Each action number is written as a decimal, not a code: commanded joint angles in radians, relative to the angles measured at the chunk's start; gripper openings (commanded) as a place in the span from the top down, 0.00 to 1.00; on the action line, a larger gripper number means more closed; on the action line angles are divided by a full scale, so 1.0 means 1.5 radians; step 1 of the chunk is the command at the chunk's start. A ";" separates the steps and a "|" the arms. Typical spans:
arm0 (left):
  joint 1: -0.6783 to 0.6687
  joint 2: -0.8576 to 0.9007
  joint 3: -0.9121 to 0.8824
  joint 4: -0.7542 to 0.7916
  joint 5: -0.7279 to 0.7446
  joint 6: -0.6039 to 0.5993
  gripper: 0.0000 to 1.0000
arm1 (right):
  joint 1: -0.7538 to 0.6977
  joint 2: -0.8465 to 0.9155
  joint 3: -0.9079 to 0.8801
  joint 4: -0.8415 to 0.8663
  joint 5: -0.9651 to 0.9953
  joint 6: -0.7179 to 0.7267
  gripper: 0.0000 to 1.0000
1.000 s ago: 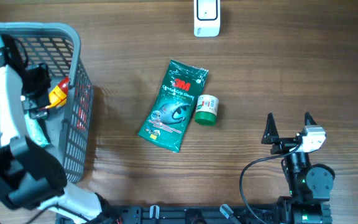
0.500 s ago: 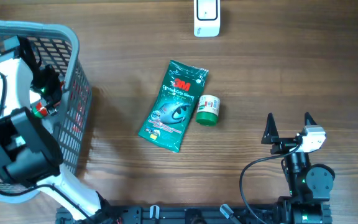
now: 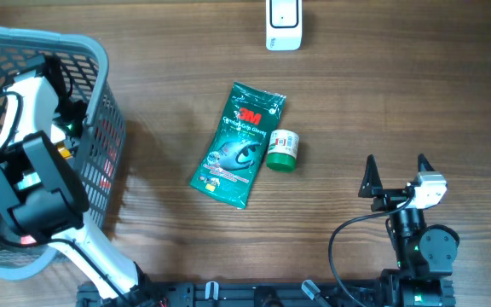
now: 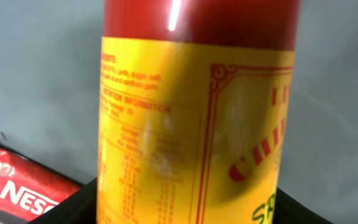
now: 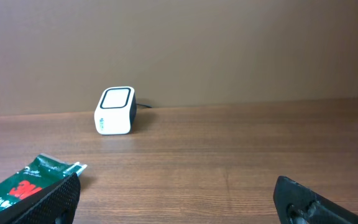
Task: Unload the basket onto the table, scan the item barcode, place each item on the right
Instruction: 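Grasp the red chili sauce bottle in the basket with the left gripper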
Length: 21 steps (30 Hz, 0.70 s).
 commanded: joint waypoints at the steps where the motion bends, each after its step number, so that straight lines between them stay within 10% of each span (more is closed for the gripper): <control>1: -0.028 0.012 0.006 -0.036 -0.072 0.031 0.41 | -0.001 -0.004 -0.001 0.003 -0.008 -0.008 0.00; 21: -0.038 -0.317 0.007 -0.093 -0.156 0.093 0.49 | -0.001 -0.004 -0.001 0.003 -0.008 -0.008 0.00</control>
